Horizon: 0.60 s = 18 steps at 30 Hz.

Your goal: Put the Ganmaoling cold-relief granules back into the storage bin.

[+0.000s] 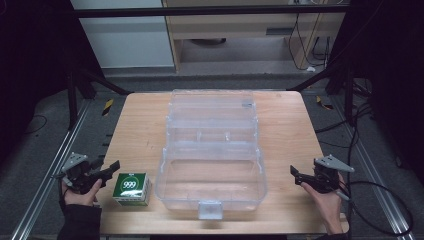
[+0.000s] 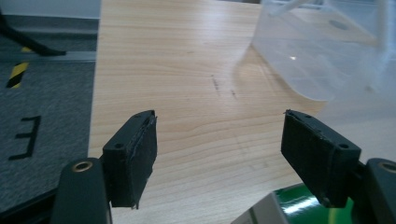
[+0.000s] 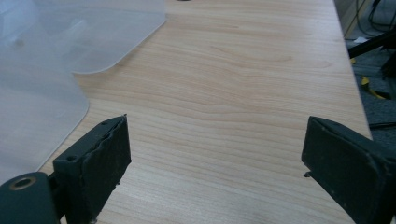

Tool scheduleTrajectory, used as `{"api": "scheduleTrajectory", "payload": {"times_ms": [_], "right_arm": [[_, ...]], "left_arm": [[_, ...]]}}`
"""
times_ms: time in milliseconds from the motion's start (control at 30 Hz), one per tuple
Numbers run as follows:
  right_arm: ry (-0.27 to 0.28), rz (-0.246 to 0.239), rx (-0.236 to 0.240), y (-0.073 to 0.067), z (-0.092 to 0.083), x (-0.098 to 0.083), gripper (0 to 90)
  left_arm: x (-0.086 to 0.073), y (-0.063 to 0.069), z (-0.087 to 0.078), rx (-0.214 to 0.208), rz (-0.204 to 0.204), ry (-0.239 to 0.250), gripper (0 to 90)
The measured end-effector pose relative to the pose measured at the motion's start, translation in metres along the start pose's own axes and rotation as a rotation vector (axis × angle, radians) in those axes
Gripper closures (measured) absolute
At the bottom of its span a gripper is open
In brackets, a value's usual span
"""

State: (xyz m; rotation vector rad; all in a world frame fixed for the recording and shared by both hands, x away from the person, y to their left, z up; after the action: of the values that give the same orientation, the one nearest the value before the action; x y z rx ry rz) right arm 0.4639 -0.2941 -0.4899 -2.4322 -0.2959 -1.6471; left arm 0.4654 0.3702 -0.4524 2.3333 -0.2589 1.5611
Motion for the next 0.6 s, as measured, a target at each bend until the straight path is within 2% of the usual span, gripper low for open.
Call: {"api": "scheduleTrajectory", "payload": {"times_ms": [200,233,300,467,533,600], "right_arm": [[0.001,0.000,-0.008,0.000,-0.006,0.002,8.7],[0.000,0.001,-0.006,-0.001,-0.006,0.002,8.8],[-0.004,-0.014,-0.001,-0.002,-0.007,0.001,8.7],[-0.012,-0.052,-0.007,-0.004,-0.008,0.000,8.6],[-0.016,-0.056,-0.005,-0.004,-0.008,-0.001,8.4],[-0.022,-0.062,-0.001,-0.005,-0.007,-0.002,7.9]], "left_arm": [[0.011,0.007,-0.004,-0.075,0.069,0.001,25.8],[0.011,0.007,-0.004,-0.075,0.069,0.001,25.6],[0.013,0.011,-0.003,-0.110,0.108,-0.013,25.1],[0.016,0.015,-0.001,-0.183,0.162,-0.065,23.5],[0.019,0.017,-0.001,-0.204,0.187,-0.083,22.5],[0.023,0.018,-0.001,-0.242,0.214,-0.109,22.2]]}}
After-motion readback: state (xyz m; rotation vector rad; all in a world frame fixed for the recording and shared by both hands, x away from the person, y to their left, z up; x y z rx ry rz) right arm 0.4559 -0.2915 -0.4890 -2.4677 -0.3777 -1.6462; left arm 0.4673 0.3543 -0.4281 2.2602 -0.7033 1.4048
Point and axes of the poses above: each handheld gripper's, and its own axes: z roughly forward along the jaws, x roughly out of its top, y roughly to its right, the point moved 3 cm from there along z, roughly forward along the jaws, and after that the axes turned 9 degrees about y, right-handed, at the moved point
